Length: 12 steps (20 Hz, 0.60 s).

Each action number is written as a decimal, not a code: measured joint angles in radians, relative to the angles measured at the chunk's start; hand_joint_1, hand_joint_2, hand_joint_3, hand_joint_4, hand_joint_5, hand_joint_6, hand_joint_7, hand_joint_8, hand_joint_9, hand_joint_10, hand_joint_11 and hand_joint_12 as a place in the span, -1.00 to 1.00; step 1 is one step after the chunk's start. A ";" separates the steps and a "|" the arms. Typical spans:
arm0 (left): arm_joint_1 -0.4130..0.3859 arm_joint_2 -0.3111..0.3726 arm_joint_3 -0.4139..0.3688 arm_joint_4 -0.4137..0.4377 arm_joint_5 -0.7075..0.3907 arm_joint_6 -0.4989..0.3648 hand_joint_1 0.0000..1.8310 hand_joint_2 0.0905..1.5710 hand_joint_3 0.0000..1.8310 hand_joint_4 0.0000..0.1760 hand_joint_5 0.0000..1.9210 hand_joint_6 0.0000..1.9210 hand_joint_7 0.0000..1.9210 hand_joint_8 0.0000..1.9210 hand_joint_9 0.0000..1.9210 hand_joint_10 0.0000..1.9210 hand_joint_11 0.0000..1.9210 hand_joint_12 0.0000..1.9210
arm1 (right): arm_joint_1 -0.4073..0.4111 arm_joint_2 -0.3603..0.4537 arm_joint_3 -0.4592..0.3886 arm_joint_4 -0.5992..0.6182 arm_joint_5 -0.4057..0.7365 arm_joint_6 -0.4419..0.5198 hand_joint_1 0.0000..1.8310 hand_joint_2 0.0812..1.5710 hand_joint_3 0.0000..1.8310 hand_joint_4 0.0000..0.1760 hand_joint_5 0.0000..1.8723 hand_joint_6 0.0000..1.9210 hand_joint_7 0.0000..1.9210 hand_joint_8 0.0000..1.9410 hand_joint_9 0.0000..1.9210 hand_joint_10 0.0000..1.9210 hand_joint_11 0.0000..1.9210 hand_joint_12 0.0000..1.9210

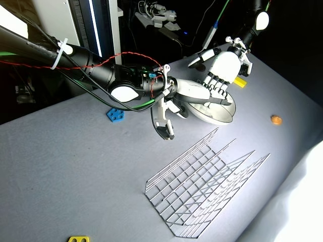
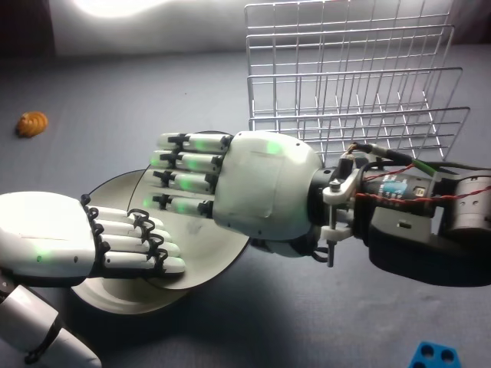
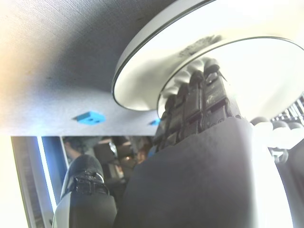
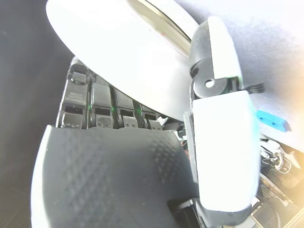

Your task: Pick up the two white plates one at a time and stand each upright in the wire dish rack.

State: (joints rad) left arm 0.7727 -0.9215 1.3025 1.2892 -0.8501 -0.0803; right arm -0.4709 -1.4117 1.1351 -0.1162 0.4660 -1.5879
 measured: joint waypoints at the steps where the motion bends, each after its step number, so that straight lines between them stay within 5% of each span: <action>1: 0.000 -0.002 0.003 0.000 -0.002 0.000 -1.00 0.29 -1.00 -1.00 -1.00 -1.00 -1.00 -1.00 -1.00 -1.00 -1.00 -1.00 | 0.000 -0.004 0.004 0.000 0.000 0.000 0.13 0.39 -1.00 -1.00 -0.82 -0.99 -0.86 -0.98 -0.88 -0.97 -1.00 -0.54; 3: 0.000 -0.005 0.005 -0.001 -0.003 0.000 -1.00 0.28 -1.00 -1.00 -1.00 -1.00 -1.00 -1.00 -1.00 -1.00 -1.00 -1.00 | 0.000 -0.015 0.021 0.000 0.003 0.000 0.06 0.42 -0.99 -1.00 -0.70 -0.98 -0.70 -0.98 -0.69 -0.95 -1.00 -0.06; 4: 0.000 -0.005 0.005 -0.001 -0.003 0.000 -1.00 0.28 -1.00 -1.00 -1.00 -1.00 -1.00 -1.00 -1.00 -1.00 -1.00 -1.00 | -0.002 -0.015 0.023 0.001 0.006 -0.001 0.06 0.42 -0.99 -1.00 -0.70 -0.98 -0.70 -0.98 -0.69 -0.95 -1.00 -0.06; 5: 0.000 -0.005 0.005 -0.001 -0.003 0.000 -1.00 0.28 -1.00 -1.00 -1.00 -1.00 -1.00 -1.00 -1.00 -1.00 -1.00 -1.00 | -0.002 -0.015 0.025 0.001 0.007 0.000 0.03 0.43 -1.00 -1.00 -0.60 -0.98 -0.57 -0.99 -0.56 -0.95 -1.00 0.19; 12: -0.003 -0.005 0.005 -0.001 -0.002 0.000 -1.00 0.29 -1.00 -1.00 -1.00 -1.00 -1.00 -1.00 -1.00 -1.00 -1.00 -1.00 | -0.002 -0.015 0.025 0.000 0.016 -0.008 0.09 0.42 -1.00 -1.00 -0.23 -0.97 -0.24 -0.98 -0.28 -0.96 -0.78 0.21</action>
State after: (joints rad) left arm 0.7696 -0.9260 1.3079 1.2884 -0.8520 -0.0807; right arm -0.4732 -1.4265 1.1599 -0.1158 0.4824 -1.5955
